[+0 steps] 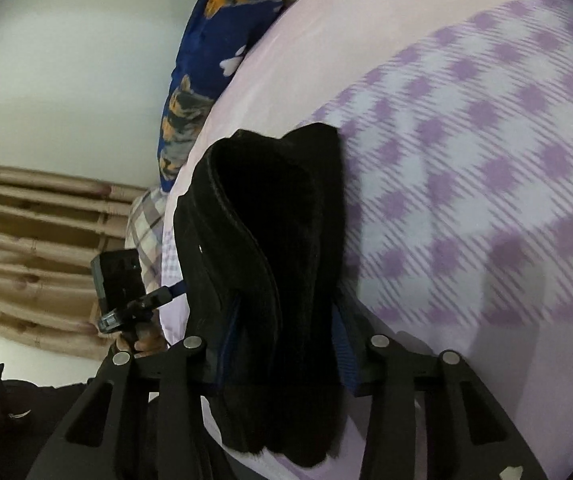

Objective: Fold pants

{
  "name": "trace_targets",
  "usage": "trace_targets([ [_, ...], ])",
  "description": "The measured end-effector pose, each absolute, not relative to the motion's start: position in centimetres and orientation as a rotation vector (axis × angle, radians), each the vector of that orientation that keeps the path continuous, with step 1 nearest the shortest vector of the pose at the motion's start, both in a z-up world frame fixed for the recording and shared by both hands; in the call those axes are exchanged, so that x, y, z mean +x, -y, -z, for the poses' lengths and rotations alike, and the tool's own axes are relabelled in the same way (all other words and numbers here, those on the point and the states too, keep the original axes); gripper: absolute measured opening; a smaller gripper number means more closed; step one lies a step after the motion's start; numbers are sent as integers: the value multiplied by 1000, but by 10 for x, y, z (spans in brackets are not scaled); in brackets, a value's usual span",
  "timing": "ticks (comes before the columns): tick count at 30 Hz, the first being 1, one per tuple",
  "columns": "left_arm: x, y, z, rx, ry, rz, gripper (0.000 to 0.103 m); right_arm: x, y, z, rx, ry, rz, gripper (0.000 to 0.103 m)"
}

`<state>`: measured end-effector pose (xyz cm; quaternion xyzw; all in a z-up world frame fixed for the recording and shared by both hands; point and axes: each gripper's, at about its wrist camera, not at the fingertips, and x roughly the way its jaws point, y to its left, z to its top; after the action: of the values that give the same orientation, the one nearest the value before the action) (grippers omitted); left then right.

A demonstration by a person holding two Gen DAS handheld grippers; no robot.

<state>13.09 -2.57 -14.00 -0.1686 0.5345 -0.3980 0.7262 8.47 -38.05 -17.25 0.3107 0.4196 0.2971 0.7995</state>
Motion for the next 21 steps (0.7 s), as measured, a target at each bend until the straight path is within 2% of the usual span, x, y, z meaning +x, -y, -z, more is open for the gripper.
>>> trace_targets([
  [4, 134, 38, 138, -364, -1136, 846, 80, 92, 368, 172, 683, -884, -601, 37],
  [7, 126, 42, 134, -249, -1121, 725, 45, 82, 366, 172, 677, -853, -537, 31],
  [8, 123, 39, 135, -244, -1120, 714, 38, 79, 364, 171, 687, -844, -524, 28],
  [11, 119, 34, 130, -257, -1107, 679, 25, 69, 355, 162, 690, -816, -474, 25],
  [17, 109, 28, 104, -251, -1053, 673, 16, 63, 333, 137, 670, -783, -433, 23],
  [21, 110, 11, 85, -261, -1024, 652, 15, 72, 312, 122, 666, -777, -460, 22],
])
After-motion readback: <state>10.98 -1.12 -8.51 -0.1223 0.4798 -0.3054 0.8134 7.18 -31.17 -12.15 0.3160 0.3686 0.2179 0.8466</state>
